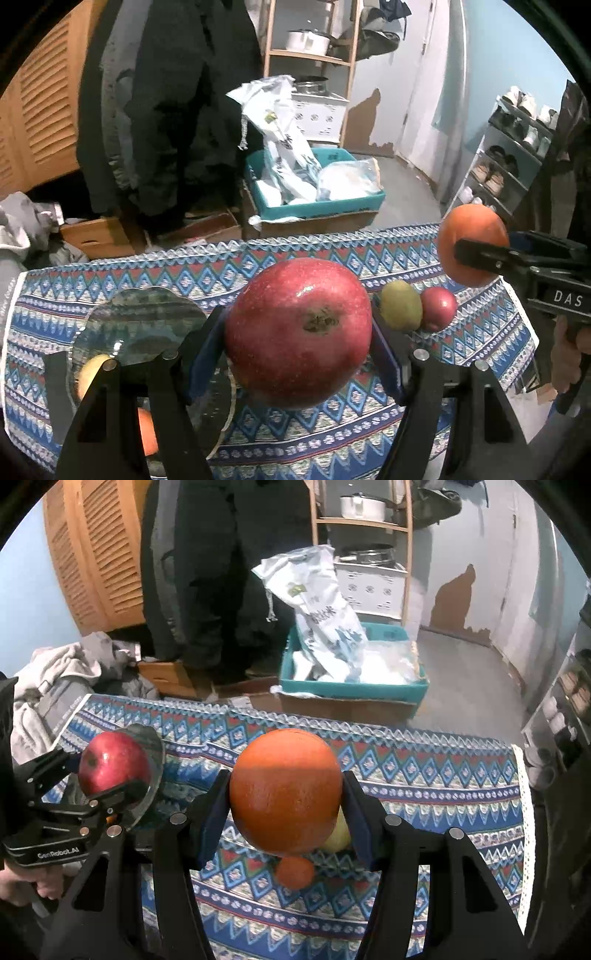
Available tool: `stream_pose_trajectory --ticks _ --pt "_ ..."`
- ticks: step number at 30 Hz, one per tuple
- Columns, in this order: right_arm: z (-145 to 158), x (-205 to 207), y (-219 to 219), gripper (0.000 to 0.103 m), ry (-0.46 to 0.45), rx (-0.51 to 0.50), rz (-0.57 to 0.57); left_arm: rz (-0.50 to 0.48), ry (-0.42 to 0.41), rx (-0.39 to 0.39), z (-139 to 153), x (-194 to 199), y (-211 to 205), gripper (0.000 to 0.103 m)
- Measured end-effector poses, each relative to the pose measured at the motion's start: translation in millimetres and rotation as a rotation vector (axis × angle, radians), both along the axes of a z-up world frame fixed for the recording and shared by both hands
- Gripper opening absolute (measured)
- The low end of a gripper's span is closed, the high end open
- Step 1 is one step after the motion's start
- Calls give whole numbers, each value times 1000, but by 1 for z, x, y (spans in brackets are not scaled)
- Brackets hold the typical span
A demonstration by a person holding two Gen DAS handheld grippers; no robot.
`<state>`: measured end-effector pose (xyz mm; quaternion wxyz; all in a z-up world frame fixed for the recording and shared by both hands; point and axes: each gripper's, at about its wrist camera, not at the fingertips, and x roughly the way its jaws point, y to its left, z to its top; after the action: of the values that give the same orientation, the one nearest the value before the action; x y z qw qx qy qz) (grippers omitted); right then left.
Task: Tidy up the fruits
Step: 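Lift the red apple and orange and carry both toward the glass bowl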
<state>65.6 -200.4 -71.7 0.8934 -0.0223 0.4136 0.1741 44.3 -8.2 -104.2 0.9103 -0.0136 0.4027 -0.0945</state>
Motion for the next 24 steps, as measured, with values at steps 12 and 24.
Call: stream_pose_trajectory --ticks 12,24 --pt "9 8 55 58 -10 9 83 70 -38 -2 12 -12 43 74" --pt "5 20 114 58 12 19 166 168 -14 -35 4 -12 91 74"
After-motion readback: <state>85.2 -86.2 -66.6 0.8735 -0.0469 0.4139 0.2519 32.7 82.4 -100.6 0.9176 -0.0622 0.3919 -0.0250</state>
